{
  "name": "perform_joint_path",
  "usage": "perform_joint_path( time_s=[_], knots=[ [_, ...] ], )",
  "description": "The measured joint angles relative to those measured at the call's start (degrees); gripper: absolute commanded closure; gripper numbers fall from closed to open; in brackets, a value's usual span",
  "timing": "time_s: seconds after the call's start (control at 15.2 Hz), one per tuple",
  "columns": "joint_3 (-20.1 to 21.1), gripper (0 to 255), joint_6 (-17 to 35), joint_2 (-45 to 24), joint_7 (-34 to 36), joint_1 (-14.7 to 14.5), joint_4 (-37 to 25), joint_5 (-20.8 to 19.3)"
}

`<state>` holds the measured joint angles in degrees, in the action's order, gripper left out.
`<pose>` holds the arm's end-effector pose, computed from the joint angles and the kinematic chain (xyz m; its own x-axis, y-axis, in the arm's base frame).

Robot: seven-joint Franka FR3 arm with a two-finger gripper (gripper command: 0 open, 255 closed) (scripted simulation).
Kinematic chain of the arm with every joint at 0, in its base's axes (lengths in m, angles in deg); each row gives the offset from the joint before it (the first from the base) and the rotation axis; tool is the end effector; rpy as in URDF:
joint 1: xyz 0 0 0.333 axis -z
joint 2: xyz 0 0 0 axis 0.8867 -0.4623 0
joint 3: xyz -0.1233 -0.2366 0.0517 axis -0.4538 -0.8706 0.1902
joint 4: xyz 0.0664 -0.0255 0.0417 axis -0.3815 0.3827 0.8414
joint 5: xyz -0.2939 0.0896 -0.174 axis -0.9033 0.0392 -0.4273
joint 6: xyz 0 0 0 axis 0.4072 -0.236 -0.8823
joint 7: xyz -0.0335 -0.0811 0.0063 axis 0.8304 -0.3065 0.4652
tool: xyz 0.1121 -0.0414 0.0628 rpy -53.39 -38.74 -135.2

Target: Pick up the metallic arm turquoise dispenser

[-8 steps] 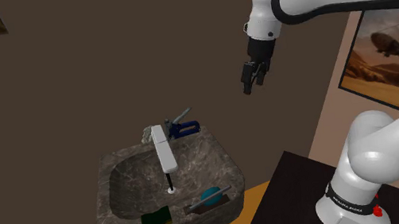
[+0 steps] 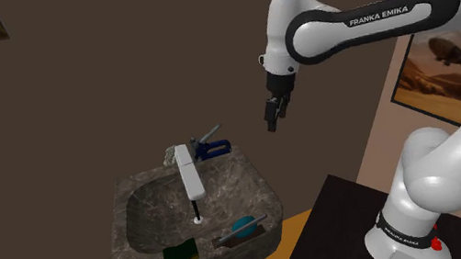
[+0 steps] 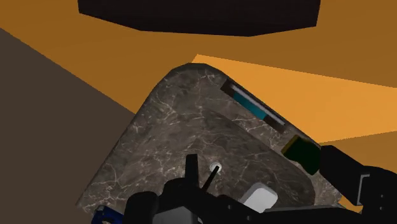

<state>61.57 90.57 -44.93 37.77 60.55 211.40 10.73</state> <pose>0.3608 0.0324 0.4670 0.9934 0.1076 0.0387 0.1079 -0.9942 -0.0045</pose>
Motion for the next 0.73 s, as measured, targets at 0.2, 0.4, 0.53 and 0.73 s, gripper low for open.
perform_joint_path(
  time_s=[0.2,0.4,0.53,0.73],
  knots=[
    [0.52,0,4.33,-4.12,-3.06,-1.29,1.31,-0.65],
    [1.26,0,9.3,-9.14,-5.79,-2.55,2.4,-1.39],
    [1.92,0,12.27,-12.98,-7.35,-3.34,2.25,-1.98],
    [2.74,0,16.78,-18.77,-9.78,-4.24,2.11,-3.22]
  ],
)
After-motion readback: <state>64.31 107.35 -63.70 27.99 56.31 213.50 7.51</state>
